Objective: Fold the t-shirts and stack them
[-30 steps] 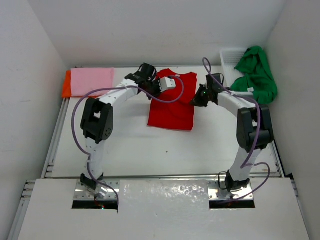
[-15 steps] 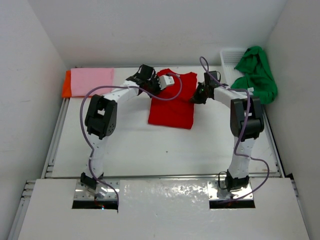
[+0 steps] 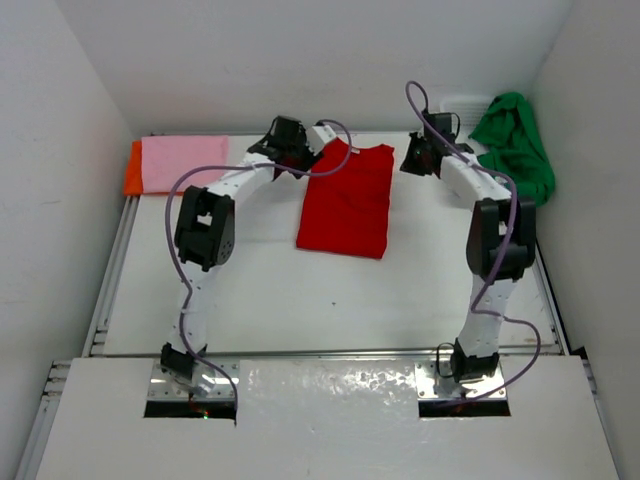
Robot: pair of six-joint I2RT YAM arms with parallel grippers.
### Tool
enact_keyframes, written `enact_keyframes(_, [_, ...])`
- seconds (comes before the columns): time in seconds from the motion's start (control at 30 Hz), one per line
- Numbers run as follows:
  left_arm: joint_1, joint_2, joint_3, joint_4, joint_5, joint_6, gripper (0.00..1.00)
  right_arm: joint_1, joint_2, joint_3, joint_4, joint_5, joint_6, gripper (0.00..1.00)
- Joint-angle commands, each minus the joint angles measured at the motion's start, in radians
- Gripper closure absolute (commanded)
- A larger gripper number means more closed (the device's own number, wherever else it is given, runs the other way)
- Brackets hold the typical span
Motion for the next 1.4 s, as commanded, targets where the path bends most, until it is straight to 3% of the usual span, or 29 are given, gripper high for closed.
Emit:
enact_keyframes(0.0, [0.037, -0.132, 0.068, -0.076, 0.109, -0.005, 0.57, 0.032, -0.172, -0.086, 0.021, -0.032, -0.082, 0.93])
enact_keyframes(0.07, [0.034, -0.223, 0.005, -0.119, 0.297, 0.022, 0.59, 0.077, -0.212, -0.189, 0.076, -0.114, -0.056, 1.00])
enact_keyframes(0.2, [0.035, -0.196, -0.001, -0.279, 0.507, -0.074, 0.62, 0.100, -0.178, -0.311, 0.294, -0.338, 0.147, 1.00])
enact_keyframes(0.27, [0.037, -0.193, -0.106, -0.254, 0.565, -0.163, 0.63, 0.103, -0.114, -0.330, 0.397, -0.380, 0.256, 1.00])
enact_keyframes(0.4, [0.037, -0.220, -0.294, -0.153, 0.710, -0.257, 0.65, 0.132, -0.020, -0.304, 0.460, -0.444, 0.307, 1.00])
enact_keyframes(0.57, [0.035, -0.228, -0.445, -0.035, 0.607, -0.304, 0.65, 0.137, 0.087, -0.319, 0.630, -0.506, 0.413, 1.00])
enact_keyframes(0.77, [0.026, -0.148, -0.452, -0.050, 0.446, -0.263, 0.65, 0.080, 0.207, -0.247, 0.640, -0.351, 0.413, 1.00])
enact_keyframes(0.9, [0.025, -0.127, -0.446, -0.076, 0.423, -0.243, 0.65, 0.053, 0.274, -0.169, 0.635, -0.265, 0.405, 1.00])
enact_keyframes(1.17, [0.026, -0.116, -0.428, -0.095, 0.421, -0.229, 0.65, 0.005, 0.359, 0.073, 0.528, -0.194, 0.344, 1.00])
enact_keyframes(1.37, [0.025, -0.131, -0.411, -0.125, 0.421, -0.220, 0.60, -0.012, 0.371, 0.308, 0.264, -0.165, 0.191, 1.00])
